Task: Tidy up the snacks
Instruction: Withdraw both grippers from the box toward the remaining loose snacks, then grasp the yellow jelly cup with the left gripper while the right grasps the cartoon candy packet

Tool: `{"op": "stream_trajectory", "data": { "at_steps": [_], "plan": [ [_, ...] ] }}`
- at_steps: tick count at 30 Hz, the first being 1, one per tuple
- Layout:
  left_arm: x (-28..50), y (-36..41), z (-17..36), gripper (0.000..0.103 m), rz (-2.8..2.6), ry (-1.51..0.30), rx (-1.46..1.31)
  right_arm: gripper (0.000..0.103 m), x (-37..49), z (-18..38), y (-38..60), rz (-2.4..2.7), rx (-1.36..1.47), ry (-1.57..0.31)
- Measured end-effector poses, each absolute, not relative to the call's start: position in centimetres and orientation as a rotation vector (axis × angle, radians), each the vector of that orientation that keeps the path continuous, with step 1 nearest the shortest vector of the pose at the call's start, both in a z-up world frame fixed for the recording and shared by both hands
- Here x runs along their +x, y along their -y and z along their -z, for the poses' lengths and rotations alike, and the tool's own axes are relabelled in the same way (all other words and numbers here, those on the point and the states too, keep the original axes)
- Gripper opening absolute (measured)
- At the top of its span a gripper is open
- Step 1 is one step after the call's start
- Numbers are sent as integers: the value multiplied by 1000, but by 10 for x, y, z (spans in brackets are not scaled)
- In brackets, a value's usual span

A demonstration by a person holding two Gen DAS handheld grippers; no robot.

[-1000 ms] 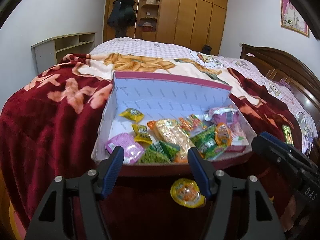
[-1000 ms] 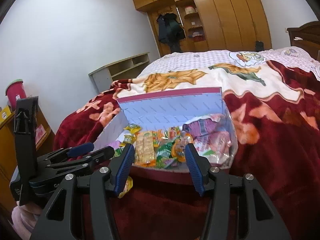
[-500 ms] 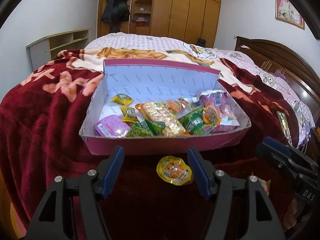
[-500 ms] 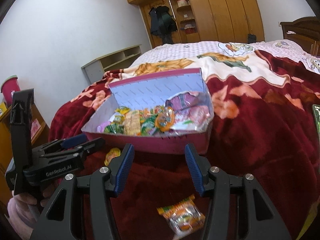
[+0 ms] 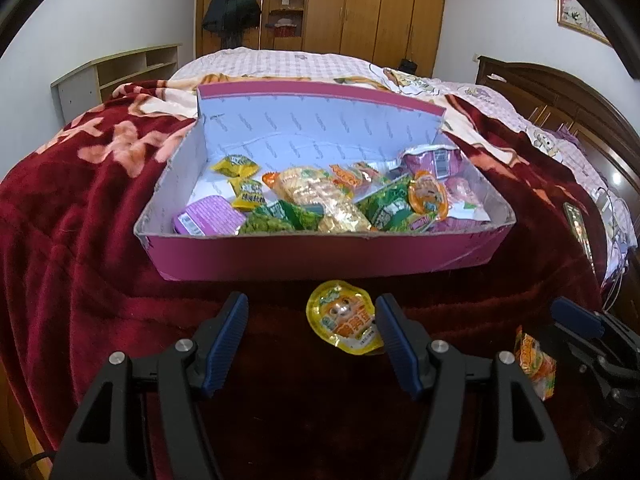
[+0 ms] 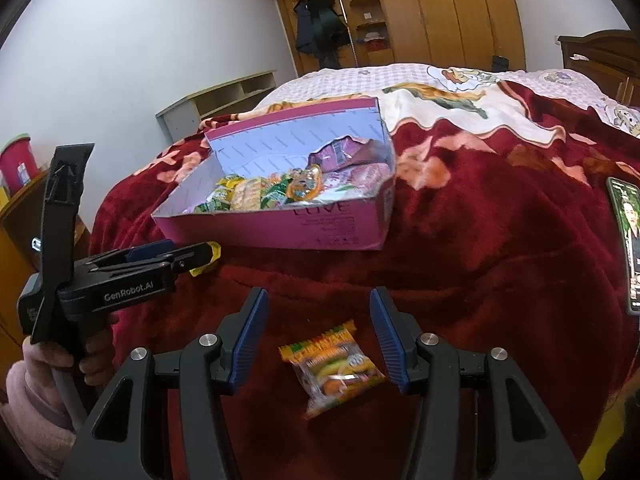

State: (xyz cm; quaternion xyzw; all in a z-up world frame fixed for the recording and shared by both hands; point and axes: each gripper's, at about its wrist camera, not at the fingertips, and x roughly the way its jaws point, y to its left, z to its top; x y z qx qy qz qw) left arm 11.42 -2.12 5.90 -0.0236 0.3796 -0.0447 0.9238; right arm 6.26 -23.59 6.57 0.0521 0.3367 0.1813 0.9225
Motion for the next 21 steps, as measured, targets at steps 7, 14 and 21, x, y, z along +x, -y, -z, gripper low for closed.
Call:
{"op": "stream_trajectory", "data": {
  "at_steps": [7, 14, 21],
  "plan": [
    [114, 28, -52, 69, 80, -788, -22, 54, 57, -58, 244, -365, 102, -705],
    [113, 37, -51, 46, 95, -775, -11, 54, 56, -49, 247, -371, 115, -727],
    [113, 39, -47, 25, 103, -774, -18, 54, 53, -42, 248, -394, 111, -748]
  ]
}}
